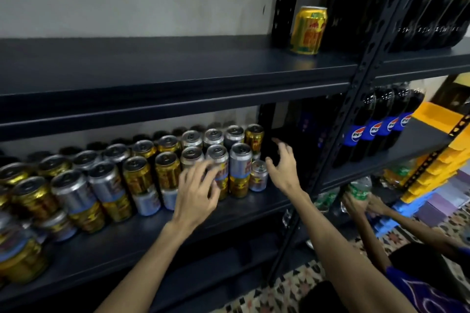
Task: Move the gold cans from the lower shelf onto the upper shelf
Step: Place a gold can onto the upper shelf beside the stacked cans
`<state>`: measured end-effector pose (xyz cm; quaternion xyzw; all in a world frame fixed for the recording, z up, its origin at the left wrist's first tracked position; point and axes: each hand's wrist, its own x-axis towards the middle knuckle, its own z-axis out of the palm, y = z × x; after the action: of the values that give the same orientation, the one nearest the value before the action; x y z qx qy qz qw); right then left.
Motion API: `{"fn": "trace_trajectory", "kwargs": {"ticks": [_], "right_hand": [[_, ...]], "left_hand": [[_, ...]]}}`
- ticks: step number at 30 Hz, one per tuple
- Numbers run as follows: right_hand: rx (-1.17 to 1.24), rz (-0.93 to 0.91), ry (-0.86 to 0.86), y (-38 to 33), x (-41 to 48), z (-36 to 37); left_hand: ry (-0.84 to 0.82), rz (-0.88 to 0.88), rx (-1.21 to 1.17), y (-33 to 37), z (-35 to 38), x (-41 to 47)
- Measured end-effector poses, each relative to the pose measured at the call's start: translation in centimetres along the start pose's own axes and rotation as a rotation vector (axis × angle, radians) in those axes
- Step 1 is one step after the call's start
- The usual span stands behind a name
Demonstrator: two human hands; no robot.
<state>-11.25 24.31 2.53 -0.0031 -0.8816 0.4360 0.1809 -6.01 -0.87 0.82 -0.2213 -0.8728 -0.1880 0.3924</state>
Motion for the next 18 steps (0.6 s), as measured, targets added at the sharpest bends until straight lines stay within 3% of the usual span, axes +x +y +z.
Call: {"fn": "trace_trajectory", "kwargs": {"ticks": [5, 8, 12, 18], "right_hand": [[-0.028, 0.069, -0.169, 0.5, 2.4, 0.6], [-0.055, 0.043, -0.220, 0.6, 4.3, 1.0], [-0.054, 0.019, -0.295, 1.1, 5.7, 2.0], [0.008, -0.037, -0.233, 1.0, 6.9, 3.2]], "left_hand": [[-0.370, -0.076, -0.120, -2.4, 3.0, -6.0], [-0.505, -0.154, -0.106, -3.8, 3.8, -8.0], [-0.543, -0.181, -0.082, -4.1, 4.3, -8.3], [-0.572, -0.206, -0.049, -4.2, 4.7, -7.8]]}}
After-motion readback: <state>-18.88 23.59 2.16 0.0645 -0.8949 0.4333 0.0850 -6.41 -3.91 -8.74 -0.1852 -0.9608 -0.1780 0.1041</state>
